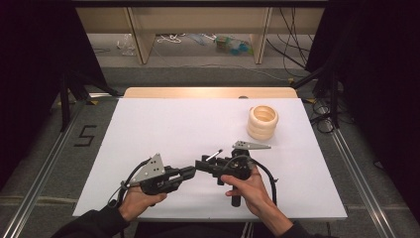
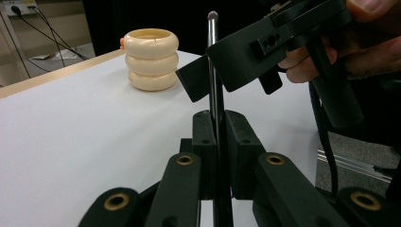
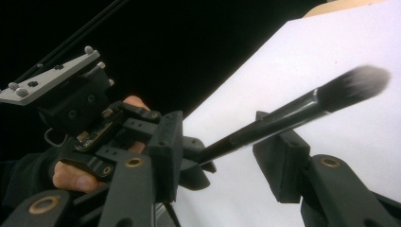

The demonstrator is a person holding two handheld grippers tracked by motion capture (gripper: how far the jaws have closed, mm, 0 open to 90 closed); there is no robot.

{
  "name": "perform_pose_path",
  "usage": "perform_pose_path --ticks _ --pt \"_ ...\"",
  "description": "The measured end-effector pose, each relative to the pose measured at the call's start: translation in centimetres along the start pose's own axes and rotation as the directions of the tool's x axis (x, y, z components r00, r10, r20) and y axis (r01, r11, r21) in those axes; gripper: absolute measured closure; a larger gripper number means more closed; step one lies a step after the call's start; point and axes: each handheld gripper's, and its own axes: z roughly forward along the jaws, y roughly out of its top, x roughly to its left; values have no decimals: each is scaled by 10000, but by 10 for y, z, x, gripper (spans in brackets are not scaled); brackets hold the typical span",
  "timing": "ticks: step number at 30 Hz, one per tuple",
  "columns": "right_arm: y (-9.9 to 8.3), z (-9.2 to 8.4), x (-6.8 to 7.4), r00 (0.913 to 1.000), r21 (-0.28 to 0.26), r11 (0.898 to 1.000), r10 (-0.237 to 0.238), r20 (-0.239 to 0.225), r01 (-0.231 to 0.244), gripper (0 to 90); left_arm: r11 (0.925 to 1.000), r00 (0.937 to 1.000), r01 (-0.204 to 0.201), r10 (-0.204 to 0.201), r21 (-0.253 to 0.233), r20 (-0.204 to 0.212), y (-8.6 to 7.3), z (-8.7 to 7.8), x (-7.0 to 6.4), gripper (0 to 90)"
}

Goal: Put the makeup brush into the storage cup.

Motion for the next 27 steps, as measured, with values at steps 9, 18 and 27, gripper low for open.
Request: perform_pose_path --ticks 9,18,27 --pt "0 0 0 9999 2 9999 114 -101 -114 604 10000 10000 75 -75 -66 -19 0 0 0 834" --pt "0 -1 -1 9999 -116 9999 10 -157 -12 712 9999 9999 53 -52 -103 161 0 0 -1 833" --pt "2 -4 7 9941 -331 9994 35 -1081 -71 839 9999 9985 -80 87 -141 548 -1 2 1 780"
